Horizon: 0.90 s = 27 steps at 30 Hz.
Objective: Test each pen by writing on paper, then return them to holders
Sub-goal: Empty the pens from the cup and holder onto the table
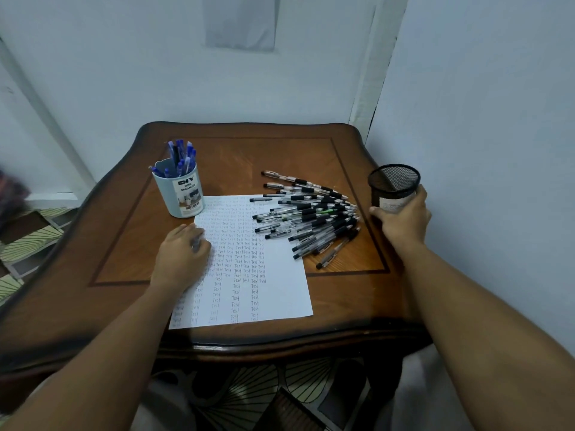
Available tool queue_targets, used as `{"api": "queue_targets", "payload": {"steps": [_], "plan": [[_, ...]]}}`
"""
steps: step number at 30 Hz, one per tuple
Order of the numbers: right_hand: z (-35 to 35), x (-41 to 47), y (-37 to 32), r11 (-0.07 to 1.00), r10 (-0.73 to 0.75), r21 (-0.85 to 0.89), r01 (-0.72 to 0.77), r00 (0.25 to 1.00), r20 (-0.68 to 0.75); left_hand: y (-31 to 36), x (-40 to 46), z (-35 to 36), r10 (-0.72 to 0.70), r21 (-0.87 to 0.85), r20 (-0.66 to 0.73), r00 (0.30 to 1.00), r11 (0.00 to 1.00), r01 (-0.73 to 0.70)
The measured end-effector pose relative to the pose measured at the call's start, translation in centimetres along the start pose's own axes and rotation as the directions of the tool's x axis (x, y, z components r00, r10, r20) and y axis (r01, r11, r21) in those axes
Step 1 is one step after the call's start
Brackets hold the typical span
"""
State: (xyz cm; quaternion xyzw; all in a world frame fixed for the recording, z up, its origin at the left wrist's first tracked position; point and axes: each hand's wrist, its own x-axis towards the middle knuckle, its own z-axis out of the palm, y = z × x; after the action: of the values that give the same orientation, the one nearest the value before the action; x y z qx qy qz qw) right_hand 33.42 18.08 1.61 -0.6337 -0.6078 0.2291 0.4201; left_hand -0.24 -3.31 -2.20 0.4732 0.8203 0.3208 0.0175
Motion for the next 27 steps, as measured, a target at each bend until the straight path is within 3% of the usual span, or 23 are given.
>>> {"api": "queue_targets", "payload": {"steps": [3, 19, 22, 27], "plan": [[0.3, -0.5, 0.1, 0.984, 0.093, 0.149, -0.096, 0.995, 0.032, -0.1, 0.1, 0.0, 0.006, 0.002, 0.003, 1.0, 1.0, -0.006], [0.1, -0.8, 0.6, 0.979, 0.169, 0.095, -0.18, 0.979, 0.111, -0.2, 0.0, 0.2, 0.008, -0.014, 0.009, 1.0, 1.0, -0.008], [0.1, -2.5, 0.1, 0.978, 0.208, 0.037, -0.207, 0.978, -0.002, 0.2, 0.1, 0.1, -0.043, -0.064, 0.015, 0.999, 0.997, 0.044], [1.9, -7.1, -2.7, 0.974, 0.139, -0.147, -0.17, 0.97, -0.201, 0.8, 0.4, -1.5, -0.286, -0.326, 0.029, 0.958, 0.903, 0.28]]}}
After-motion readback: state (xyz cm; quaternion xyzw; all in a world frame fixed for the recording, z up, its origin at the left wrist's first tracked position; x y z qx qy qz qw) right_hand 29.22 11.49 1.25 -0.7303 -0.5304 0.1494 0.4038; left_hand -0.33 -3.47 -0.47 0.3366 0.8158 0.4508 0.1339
